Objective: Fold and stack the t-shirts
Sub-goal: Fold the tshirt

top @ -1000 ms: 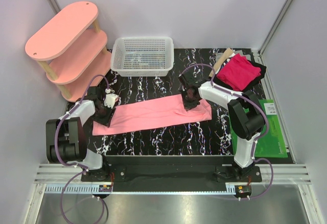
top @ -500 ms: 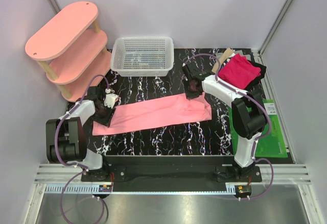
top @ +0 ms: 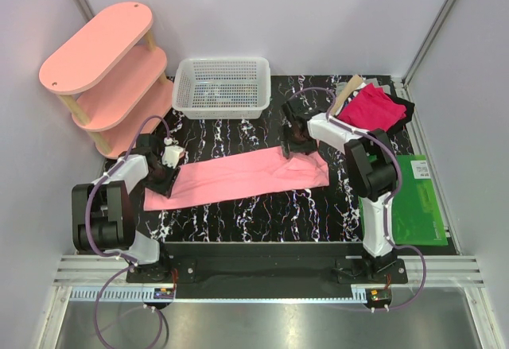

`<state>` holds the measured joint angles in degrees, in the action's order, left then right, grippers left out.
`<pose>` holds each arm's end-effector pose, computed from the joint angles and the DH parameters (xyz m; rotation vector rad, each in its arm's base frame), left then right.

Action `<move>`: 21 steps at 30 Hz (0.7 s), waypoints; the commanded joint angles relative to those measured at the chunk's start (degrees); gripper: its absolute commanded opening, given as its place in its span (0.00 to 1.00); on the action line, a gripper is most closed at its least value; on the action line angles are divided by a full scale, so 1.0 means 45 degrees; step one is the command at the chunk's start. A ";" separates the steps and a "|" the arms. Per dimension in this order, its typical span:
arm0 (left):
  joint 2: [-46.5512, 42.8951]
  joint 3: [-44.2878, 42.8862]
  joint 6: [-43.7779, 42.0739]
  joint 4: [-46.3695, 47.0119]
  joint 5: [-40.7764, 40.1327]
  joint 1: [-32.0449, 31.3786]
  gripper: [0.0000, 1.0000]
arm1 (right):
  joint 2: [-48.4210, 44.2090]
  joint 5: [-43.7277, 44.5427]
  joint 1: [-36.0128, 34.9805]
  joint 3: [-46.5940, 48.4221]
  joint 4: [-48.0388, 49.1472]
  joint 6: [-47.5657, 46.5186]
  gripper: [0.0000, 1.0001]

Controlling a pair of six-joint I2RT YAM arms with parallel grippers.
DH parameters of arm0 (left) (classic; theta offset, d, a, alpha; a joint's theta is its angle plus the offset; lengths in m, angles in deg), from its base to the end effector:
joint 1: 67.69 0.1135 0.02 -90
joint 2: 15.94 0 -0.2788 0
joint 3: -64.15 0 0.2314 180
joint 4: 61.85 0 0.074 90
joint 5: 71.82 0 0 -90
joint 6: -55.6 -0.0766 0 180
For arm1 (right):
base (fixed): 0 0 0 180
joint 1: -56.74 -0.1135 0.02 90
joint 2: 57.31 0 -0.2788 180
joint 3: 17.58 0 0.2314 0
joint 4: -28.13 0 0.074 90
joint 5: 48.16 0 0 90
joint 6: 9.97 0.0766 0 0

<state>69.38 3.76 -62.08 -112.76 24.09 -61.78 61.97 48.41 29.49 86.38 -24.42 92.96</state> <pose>0.2433 0.0173 0.1482 0.5611 2.8200 -0.0389 0.3917 0.1919 0.1565 -0.3110 2.7224 0.0364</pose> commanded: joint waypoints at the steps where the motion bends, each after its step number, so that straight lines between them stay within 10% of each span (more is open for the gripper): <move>1: 0.0669 0.0432 -0.0528 0.0122 -0.1158 0.0190 0.43 | -0.0120 0.0999 0.0175 0.0474 -0.0236 0.0309 0.78; 11: 0.0532 0.0745 -0.0626 0.0160 -0.1236 0.0190 0.43 | -0.3749 0.5182 0.0175 -0.0951 -0.1368 0.2282 0.91; 21: 0.0396 0.0725 -0.0586 0.0141 -0.1275 0.0190 0.43 | -0.4985 -0.1108 0.0175 -0.5014 -0.0102 0.4292 0.84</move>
<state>69.27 3.87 -62.65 -112.70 23.96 -61.73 38.01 51.90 30.28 69.02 -27.13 106.73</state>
